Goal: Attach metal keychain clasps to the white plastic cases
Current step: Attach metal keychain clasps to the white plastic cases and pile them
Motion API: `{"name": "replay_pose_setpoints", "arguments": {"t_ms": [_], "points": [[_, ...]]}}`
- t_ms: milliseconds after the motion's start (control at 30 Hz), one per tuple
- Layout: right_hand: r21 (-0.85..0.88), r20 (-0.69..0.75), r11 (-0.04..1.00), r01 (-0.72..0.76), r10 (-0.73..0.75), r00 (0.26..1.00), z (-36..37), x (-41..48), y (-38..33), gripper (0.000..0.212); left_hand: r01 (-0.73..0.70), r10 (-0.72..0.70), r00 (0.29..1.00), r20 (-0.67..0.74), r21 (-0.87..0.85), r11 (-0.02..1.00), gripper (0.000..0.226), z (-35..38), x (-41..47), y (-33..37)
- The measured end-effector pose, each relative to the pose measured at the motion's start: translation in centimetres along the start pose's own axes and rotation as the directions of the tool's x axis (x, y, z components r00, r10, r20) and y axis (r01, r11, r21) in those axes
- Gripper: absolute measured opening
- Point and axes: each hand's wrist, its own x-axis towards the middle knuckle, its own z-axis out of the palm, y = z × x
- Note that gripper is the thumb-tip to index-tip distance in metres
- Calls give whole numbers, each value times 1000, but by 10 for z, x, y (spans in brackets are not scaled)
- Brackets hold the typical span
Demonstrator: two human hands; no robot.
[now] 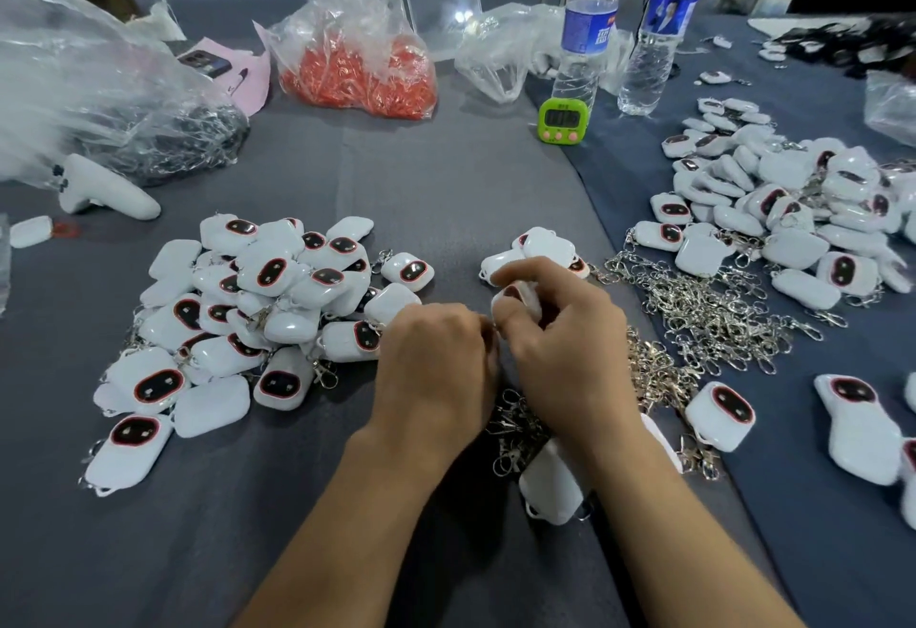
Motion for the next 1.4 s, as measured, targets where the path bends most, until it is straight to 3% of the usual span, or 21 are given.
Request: {"name": "replay_pose_setpoints", "arguments": {"t_ms": [67,133,233,300,333,367,400,467,500,533,600,700,800,900,933,1000,1100,1167,1233,1300,1400], "points": [[156,19,984,-91,89,996,-1,3,-1,17,34,-34,999,10,-115,993,14,-1,1,-3],[447,98,837,-316,306,947,-5,10,-4,22,182,-163,983,83,-383,906,15,-1,3,-5],[687,314,479,-546,482,818,-10,14,-8,24,403,-273,915,297,-696,594,15,-1,11,-1],[737,376,357,-574,490,787,-10,12,-8,23,484,-296,871,392,-788,382,20,-5,14,2],[742,378,346,-574,491,785,-10,13,-7,23,493,-303,864,402,-797,349,22,-7,14,2],[735,352,384,-559,489,798,-9,12,-7,24,471,-309,877,367,-782,408,22,-8,13,0],[697,278,501,-513,471,837,-8,11,-6,24,403,-288,914,285,-708,580,23,-7,11,-2],[378,36,883,-277,285,958,-4,5,-3,20,166,-137,984,117,-293,942,25,-5,8,-3],[154,-29,980,-128,134,991,0,0,-3,17,48,-45,997,70,-35,998,26,-5,7,-1],[5,-42,1000,-16,16,999,4,-5,-2,17,-22,10,996,84,147,989,33,-7,7,5],[-39,-43,999,36,-37,998,7,-8,-3,19,-26,13,998,59,241,970,43,-7,6,12],[149,-41,976,-159,167,985,3,3,0,16,150,-153,988,-23,-108,983,16,0,2,4],[494,91,772,-400,412,907,-4,13,-1,21,409,-366,909,200,-604,684,9,0,7,4],[651,218,590,-477,457,863,-9,14,-1,16,453,-456,854,250,-789,415,14,0,13,5],[661,239,578,-479,443,864,-9,14,0,15,441,-489,844,220,-803,400,15,0,14,3],[645,255,607,-464,402,880,-8,15,0,14,384,-518,853,69,-755,532,9,-2,12,-1],[492,159,762,-422,398,904,-6,14,3,14,260,-469,871,-148,-670,695,6,-14,11,-8],[238,-9,912,-333,345,939,-6,15,11,16,240,-489,835,-252,-633,736,10,-24,12,-19],[-47,-105,982,-181,176,979,-10,18,14,29,284,-521,783,-339,-550,785,15,-32,12,-34],[-318,-9,947,-37,36,999,-12,26,18,54,397,-567,729,-382,-439,806,17,-37,11,-45],[-480,213,875,68,40,976,-8,33,21,69,577,-633,660,-405,-266,772,25,-39,9,-53]]}}
